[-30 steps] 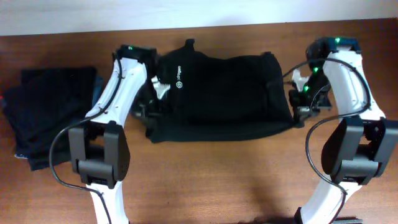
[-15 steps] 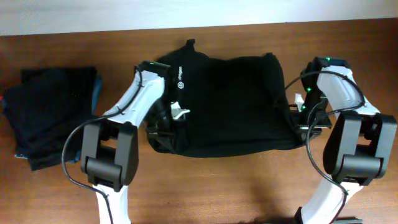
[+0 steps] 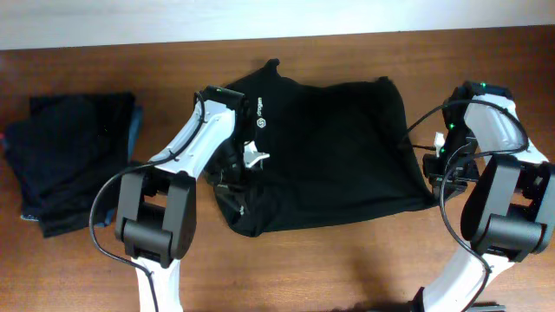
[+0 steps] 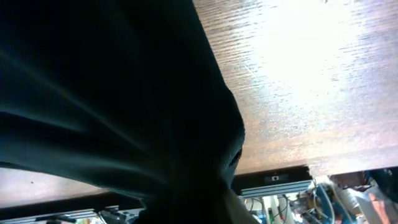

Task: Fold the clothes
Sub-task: 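Lower the shirt onto the table center with both grippers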

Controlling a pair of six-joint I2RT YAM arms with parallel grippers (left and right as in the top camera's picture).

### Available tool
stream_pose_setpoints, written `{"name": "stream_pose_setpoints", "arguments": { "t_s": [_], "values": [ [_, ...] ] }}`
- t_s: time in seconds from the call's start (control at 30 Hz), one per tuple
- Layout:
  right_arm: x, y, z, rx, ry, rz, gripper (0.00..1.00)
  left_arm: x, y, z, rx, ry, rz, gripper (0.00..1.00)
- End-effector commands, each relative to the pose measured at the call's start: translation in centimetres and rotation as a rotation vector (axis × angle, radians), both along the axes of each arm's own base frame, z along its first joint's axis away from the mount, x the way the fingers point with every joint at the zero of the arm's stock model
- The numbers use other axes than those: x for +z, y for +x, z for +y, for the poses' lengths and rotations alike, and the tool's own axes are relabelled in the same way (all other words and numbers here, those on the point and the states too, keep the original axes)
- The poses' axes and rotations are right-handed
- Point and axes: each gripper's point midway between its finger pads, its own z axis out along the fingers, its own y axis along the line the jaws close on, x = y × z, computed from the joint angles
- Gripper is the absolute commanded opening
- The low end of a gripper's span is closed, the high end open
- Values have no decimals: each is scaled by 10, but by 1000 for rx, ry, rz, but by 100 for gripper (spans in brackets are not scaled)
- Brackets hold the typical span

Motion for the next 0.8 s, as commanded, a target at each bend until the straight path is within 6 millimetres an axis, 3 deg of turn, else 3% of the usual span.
{"name": "stream_pose_setpoints", "arguments": {
  "t_s": [0.0, 0.13, 0.23, 0.37, 0.53, 0.63, 0.77],
  "values": [
    [3, 0, -2, -4, -14, -15, 28, -7, 40, 6, 17, 56, -190, 33],
    [3, 0, -1, -6, -11, -16, 29, -17, 66, 9, 7, 83, -309, 35],
    [3, 0, -1, -6, -11, -16, 30, -21, 73, 15, -5, 122, -342, 37],
    [3, 1, -1, -6, -11, -17, 30, -22, 71, 16, -6, 124, -334, 42],
    [3, 1, -1, -6, -12, -19, 30, -38, 53, 20, -11, 137, -276, 45],
    [3, 1, -1, -6, -12, -19, 30, -51, 42, 23, -15, 143, -247, 45],
    [3, 1, -1, -6, -11, -19, 30, -57, 42, 23, -14, 141, -254, 42]
  ]
}}
